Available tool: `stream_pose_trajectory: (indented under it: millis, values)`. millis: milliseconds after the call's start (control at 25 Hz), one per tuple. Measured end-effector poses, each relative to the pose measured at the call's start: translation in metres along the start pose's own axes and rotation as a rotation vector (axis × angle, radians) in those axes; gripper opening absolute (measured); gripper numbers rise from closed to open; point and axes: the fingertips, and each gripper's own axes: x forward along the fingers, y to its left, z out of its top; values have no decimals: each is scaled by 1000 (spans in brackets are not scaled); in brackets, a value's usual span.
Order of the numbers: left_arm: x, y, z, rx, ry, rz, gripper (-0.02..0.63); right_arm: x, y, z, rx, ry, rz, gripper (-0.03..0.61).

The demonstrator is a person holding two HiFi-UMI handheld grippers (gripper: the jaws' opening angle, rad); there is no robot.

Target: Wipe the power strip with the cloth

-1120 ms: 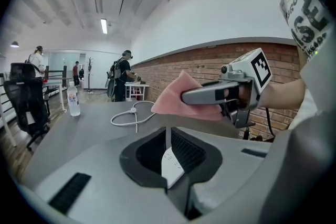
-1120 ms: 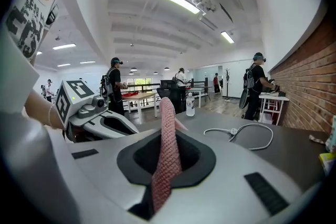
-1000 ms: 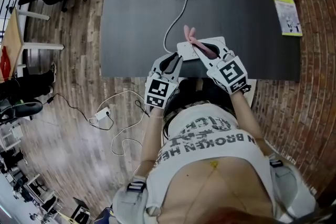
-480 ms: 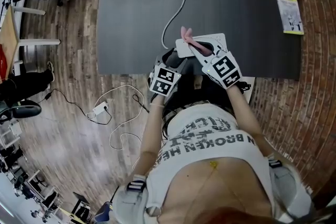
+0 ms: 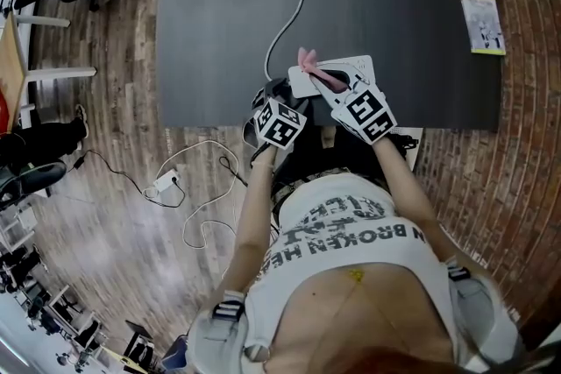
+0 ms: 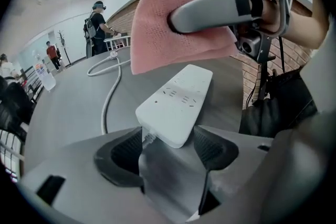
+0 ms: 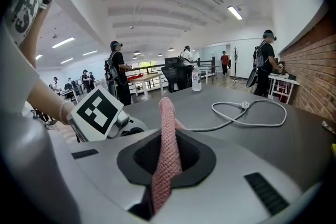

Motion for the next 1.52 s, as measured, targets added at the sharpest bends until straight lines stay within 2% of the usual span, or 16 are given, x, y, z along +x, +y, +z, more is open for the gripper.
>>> stream_pose_trajectory:
  millis: [400,640,920,1120,1320,1520]
  values:
    - [10,-1,-1,32,88,-29,290,24,-1,-19,-14,76,49,17]
    - [11,0,-2,45,77,-67,290,50,8,-34,-56,152,103,17]
    - [12,0,-2,48,76,-78,293,73,16,-51,-59,228,142,17]
    - [14,-1,-2,50,70,-81,293,82,17,-66,-50,286,136,17]
    - [13,-1,-2,50,70,-82,295,85,17,-67,-38,297,130,17]
    - [14,-1,-3,53,66,-84,295,85,18,-67,-72,306,122,17]
